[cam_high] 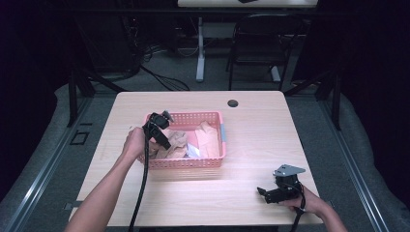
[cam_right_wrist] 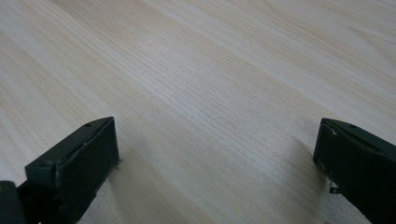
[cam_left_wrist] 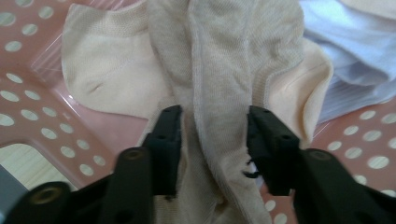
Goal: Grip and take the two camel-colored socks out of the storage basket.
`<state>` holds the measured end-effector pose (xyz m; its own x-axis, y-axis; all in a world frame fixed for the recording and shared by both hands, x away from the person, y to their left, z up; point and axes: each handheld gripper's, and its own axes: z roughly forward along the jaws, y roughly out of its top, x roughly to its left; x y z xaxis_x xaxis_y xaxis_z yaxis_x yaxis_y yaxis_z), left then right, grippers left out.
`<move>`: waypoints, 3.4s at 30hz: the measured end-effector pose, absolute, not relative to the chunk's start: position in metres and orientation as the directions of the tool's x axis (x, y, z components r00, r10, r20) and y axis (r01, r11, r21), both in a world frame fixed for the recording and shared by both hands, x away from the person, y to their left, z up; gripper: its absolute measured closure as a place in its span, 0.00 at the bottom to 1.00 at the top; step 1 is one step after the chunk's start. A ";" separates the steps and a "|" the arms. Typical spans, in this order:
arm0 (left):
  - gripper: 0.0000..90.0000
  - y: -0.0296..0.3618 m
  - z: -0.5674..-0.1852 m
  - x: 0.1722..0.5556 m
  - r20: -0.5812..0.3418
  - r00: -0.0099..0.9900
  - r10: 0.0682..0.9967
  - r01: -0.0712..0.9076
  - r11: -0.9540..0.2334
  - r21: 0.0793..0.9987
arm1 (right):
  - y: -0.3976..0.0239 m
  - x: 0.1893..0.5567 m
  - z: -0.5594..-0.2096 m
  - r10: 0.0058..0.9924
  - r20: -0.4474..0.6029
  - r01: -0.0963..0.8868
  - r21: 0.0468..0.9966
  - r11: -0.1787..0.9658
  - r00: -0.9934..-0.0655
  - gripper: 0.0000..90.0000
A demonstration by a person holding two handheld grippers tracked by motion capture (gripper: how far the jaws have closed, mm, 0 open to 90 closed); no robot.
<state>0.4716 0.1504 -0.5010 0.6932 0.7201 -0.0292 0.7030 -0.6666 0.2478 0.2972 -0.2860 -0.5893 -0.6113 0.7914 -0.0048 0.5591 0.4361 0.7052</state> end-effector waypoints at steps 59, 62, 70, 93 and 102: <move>0.96 0.164 -0.399 0.457 0.086 0.731 0.676 0.621 -0.713 0.325 | -0.286 0.297 -0.589 0.792 -0.007 0.562 0.701 0.439 -0.611 0.00; 0.97 0.167 -0.390 0.456 0.084 0.734 0.674 0.620 -0.716 0.321 | -0.286 0.297 -0.590 0.794 -0.001 0.560 0.708 0.430 -0.608 0.00; 0.97 0.177 -0.366 0.452 0.095 0.733 0.673 0.621 -0.720 0.310 | -0.286 0.297 -0.590 0.793 -0.001 0.560 0.708 0.431 -0.609 0.00; 0.97 0.244 -0.337 0.436 0.122 0.666 0.736 0.682 -0.667 0.301 | -0.286 0.297 -0.590 0.793 -0.001 0.560 0.708 0.431 -0.609 0.00; 0.97 0.265 -0.332 0.431 0.134 0.638 0.758 0.708 -0.646 0.284 | -0.286 0.297 -0.590 0.794 -0.002 0.560 0.708 0.431 -0.608 0.00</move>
